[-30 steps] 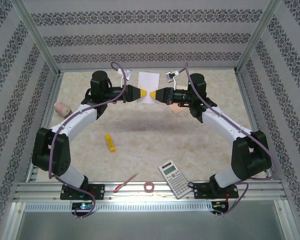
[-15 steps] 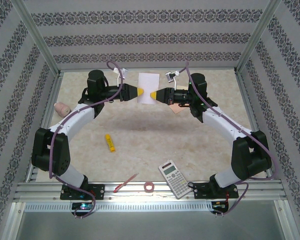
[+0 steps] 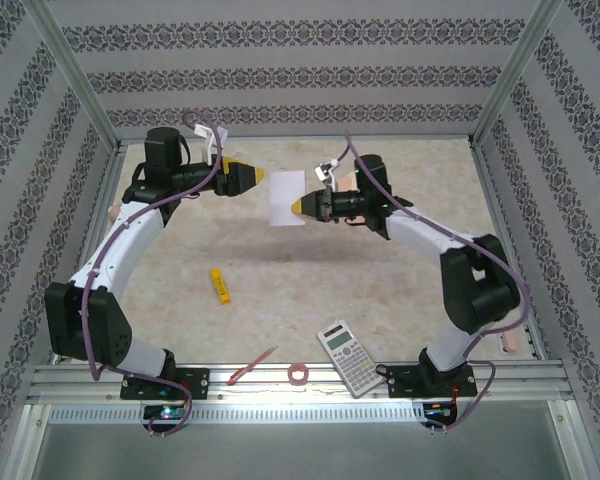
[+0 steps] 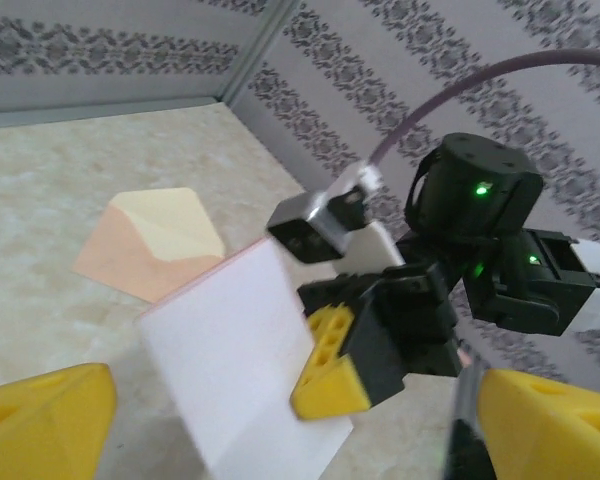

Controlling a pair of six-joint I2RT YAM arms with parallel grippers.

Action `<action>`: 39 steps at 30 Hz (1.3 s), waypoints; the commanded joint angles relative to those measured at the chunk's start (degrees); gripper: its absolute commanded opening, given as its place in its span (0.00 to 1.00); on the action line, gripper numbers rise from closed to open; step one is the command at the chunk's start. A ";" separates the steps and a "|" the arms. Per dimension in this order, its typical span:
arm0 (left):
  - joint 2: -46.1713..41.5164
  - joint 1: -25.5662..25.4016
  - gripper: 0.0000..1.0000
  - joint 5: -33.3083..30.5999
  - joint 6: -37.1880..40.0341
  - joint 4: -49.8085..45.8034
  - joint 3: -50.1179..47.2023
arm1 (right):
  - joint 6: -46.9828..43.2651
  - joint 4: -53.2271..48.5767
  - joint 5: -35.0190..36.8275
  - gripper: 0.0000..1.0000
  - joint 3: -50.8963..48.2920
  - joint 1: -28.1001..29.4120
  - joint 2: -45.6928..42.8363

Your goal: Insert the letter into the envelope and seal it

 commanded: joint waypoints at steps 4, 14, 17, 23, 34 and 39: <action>-1.32 0.90 1.00 -4.29 4.85 -6.53 -0.46 | 4.05 1.11 4.80 0.00 1.10 4.21 7.64; -1.68 0.99 1.00 -3.14 2.94 -3.64 -3.49 | 5.77 0.34 10.55 0.00 2.91 5.47 16.44; -1.83 1.03 1.00 -3.15 2.39 -2.73 -4.52 | 5.33 -0.15 11.23 0.00 2.92 5.95 17.56; -1.94 1.11 1.00 -2.63 0.84 -0.61 -5.96 | 3.70 -2.76 12.03 0.00 3.63 6.69 18.85; -2.28 1.23 1.00 -2.33 -0.09 0.43 -7.25 | 3.89 -2.51 11.97 0.02 3.72 7.31 19.88; -2.51 1.23 1.00 -2.34 -0.39 0.74 -7.48 | 3.71 -2.84 11.80 0.07 3.72 7.49 20.31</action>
